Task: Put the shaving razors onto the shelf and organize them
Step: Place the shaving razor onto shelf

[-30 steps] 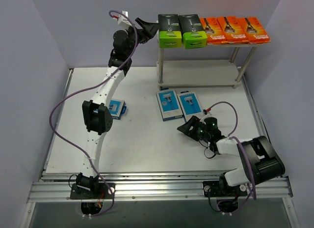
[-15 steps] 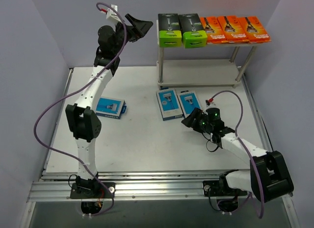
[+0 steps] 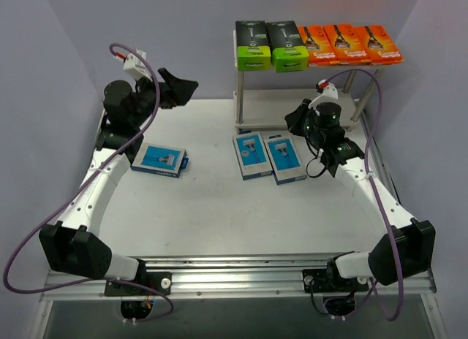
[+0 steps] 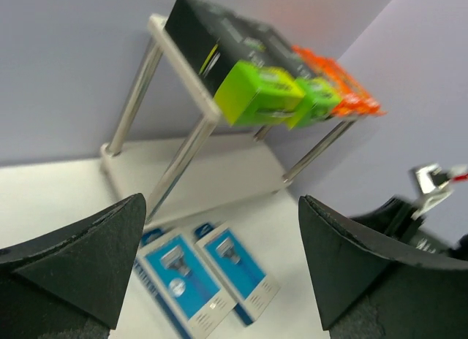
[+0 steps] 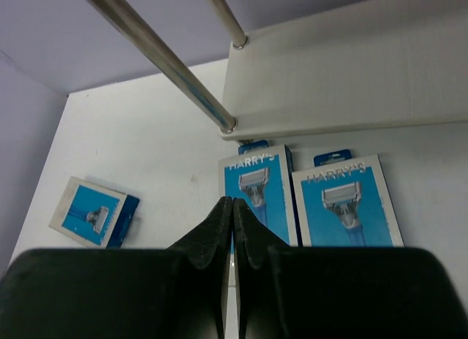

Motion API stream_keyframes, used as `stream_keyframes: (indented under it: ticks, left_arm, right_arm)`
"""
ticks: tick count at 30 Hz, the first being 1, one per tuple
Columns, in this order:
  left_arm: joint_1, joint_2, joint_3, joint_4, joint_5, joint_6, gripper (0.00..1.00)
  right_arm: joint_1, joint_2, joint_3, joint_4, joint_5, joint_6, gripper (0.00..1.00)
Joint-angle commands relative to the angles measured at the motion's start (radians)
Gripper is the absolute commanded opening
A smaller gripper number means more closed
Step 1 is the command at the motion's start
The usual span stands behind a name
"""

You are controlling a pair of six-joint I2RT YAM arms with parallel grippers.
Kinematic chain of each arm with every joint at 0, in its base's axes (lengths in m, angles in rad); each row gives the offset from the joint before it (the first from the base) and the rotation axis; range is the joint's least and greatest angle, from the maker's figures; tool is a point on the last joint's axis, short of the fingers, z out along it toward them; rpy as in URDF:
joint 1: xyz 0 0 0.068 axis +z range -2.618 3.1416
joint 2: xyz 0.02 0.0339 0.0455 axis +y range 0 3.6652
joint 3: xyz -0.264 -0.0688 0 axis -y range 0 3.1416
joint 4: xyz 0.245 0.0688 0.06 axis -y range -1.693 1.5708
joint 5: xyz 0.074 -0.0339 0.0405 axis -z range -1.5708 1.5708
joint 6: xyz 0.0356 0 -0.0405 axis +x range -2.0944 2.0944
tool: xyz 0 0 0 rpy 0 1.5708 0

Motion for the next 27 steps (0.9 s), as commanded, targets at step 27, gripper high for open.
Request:
stream_keyframes:
  ticks: [27]
  left_arm:
    - [-0.194,-0.271,-0.372,-0.334,-0.338,0.417,0.94]
  right_arm:
    - [0.012,0.415,0.642,-0.060,0.184,-0.105,0.00]
